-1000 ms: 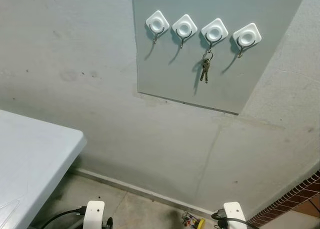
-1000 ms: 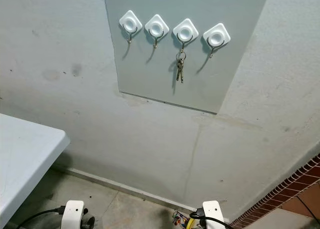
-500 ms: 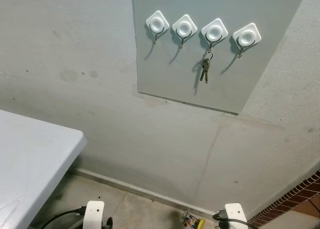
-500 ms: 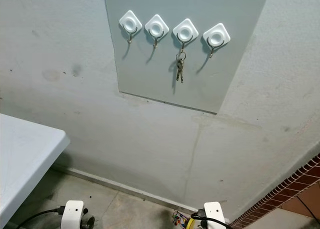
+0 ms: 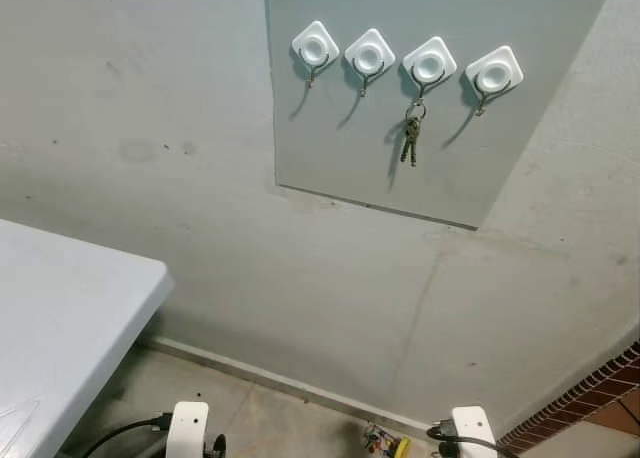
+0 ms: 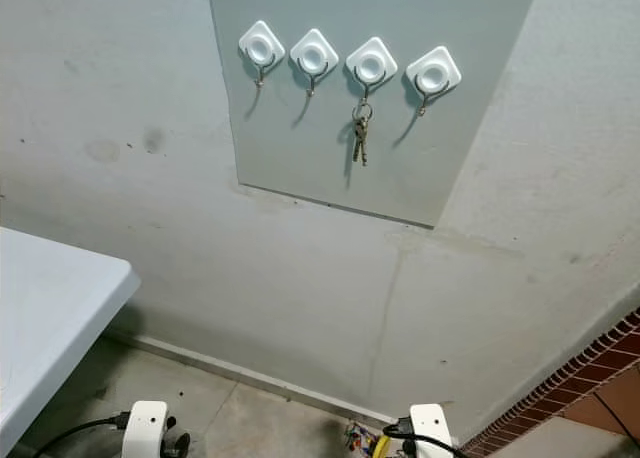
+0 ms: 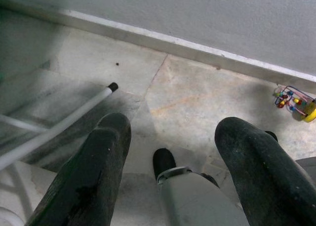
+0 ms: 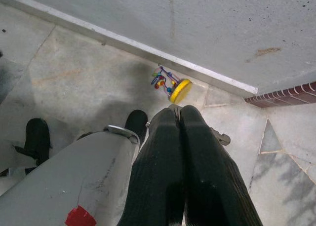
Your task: Hang keys on a hook
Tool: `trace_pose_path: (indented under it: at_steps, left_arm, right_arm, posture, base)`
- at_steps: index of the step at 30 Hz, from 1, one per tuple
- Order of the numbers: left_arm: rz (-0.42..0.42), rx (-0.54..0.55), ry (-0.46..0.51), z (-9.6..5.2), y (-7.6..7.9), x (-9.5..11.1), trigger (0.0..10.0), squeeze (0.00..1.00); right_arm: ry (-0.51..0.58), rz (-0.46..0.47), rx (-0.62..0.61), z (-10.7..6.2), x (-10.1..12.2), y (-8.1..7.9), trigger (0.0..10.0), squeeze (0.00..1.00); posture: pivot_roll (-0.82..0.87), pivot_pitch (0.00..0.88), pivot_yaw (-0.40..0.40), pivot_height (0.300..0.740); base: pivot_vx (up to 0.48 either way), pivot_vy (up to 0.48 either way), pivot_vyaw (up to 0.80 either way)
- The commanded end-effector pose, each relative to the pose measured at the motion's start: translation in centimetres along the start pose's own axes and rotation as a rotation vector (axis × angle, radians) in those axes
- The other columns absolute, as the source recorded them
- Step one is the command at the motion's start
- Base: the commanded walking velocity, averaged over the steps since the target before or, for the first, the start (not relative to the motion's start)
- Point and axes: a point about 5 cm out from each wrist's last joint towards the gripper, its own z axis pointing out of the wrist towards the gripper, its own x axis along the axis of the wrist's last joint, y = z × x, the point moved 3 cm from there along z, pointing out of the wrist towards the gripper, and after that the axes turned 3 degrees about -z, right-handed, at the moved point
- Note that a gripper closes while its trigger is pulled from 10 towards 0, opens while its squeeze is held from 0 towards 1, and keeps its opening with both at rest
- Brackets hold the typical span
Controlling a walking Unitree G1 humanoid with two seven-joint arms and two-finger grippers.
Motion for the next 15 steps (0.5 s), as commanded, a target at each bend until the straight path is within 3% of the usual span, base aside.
trace_pose_path:
  at_steps: [1,15]
  left_arm:
    - [0.011,0.009,0.000,-0.01,-0.25,0.02,10.0,0.00]
    - [-0.003,0.012,0.003,0.06,-0.27,0.21,10.0,0.00]
  right_arm:
    - [-0.008,0.010,-0.004,-0.01,-0.05,0.19,10.0,0.00]
    - [-0.002,0.011,-0.006,0.05,0.24,0.28,10.0,0.00]
  posture:
    - [-0.07,0.002,-0.027,0.740]
    - [-0.07,0.001,-0.029,0.740]
  base:
    - [0.000,0.000,0.00]
    - [0.000,0.000,0.00]
